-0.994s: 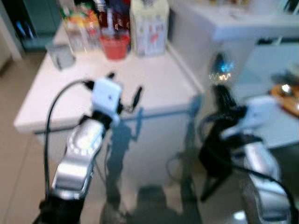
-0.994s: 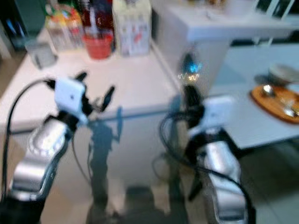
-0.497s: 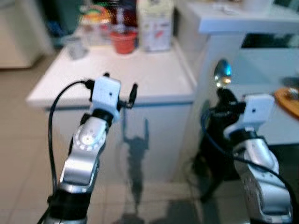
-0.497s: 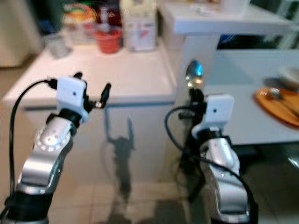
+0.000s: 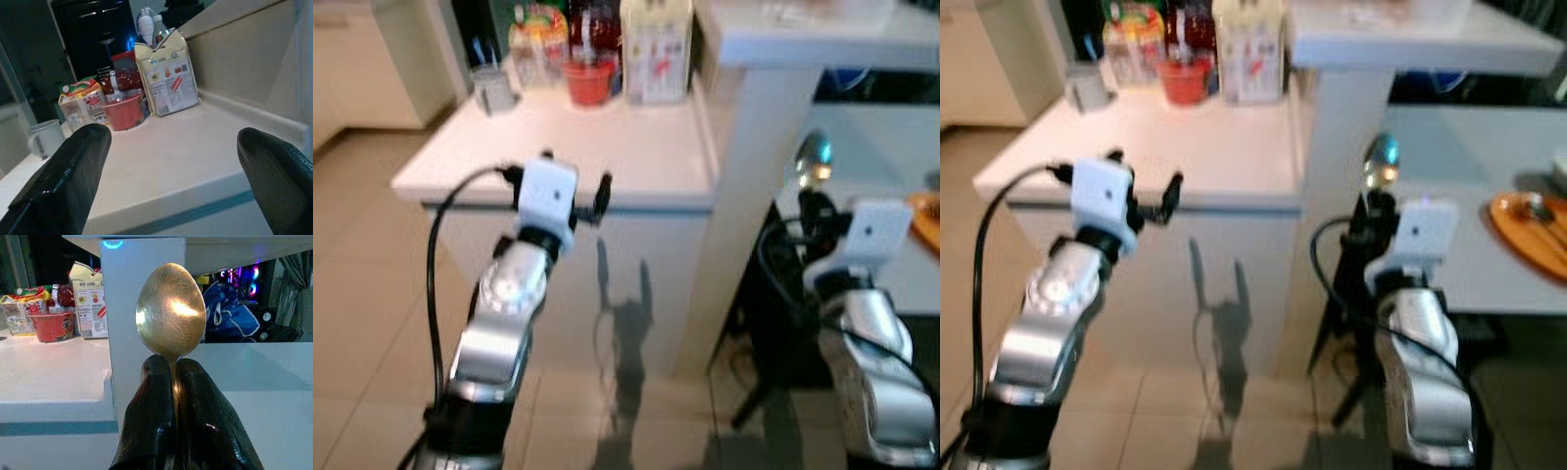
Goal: Setting the table
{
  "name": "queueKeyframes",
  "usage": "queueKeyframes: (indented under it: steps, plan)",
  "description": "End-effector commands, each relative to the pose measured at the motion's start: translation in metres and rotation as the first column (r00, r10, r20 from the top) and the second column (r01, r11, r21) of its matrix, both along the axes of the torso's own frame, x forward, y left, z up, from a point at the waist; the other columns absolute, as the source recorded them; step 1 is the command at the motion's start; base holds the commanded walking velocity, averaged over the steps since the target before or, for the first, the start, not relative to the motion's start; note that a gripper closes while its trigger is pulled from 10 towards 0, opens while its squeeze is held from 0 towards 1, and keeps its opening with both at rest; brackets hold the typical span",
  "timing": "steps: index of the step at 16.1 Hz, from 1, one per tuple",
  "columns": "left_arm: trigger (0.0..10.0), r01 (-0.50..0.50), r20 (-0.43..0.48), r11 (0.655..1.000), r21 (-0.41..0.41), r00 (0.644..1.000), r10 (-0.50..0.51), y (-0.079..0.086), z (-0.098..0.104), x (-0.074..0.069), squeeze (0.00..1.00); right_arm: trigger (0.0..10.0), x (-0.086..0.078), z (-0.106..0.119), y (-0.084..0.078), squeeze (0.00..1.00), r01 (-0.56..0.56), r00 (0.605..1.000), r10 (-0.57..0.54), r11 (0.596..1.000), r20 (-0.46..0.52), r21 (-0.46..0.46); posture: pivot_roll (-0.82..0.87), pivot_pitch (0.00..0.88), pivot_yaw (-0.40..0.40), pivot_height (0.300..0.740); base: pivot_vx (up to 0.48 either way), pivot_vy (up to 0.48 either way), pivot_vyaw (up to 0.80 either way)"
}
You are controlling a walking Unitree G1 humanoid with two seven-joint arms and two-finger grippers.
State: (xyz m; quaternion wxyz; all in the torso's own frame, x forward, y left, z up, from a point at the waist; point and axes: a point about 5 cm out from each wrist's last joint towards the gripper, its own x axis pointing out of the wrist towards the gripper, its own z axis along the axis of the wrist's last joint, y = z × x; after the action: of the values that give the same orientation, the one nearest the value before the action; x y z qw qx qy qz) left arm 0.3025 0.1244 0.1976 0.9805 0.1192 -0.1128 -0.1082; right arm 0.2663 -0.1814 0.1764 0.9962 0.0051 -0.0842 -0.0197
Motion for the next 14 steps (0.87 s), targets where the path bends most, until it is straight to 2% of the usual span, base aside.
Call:
queueKeyframes:
  steps: [1, 8, 14]
  plan:
    - [10.0, -0.015, 0.002, 1.000, 0.005, 1.000, 0.015, 0.0034, 0.0009, 0.0016, 0.00, 10.0, 0.0012, 0.0020, 0.0024, 0.00, -0.006, 1.000, 0.006, 1.000, 0.003, -0.001, -0.01, 0.000, 0.004, 0.740, 0.000, -0.274, 0.00]
    - [10.0, -0.013, 0.004, 1.000, -0.002, 1.000, 0.013, 0.0015, 0.0015, 0.0028, 0.00, 10.0, 0.0013, -0.0006, 0.0005, 0.00, 0.009, 1.000, -0.010, 1.000, -0.013, -0.013, -0.02, 0.000, 0.009, 0.740, 0.000, -0.280, 0.00]
    - [10.0, -0.024, 0.006, 1.000, -0.011, 1.000, 0.024, 0.0021, 0.0024, 0.0041, 0.00, 10.0, 0.0025, 0.0001, 0.0004, 0.00, 0.010, 1.000, -0.011, 1.000, -0.018, -0.024, -0.02, 0.000, 0.006, 0.740, 0.000, -0.369, 0.00]
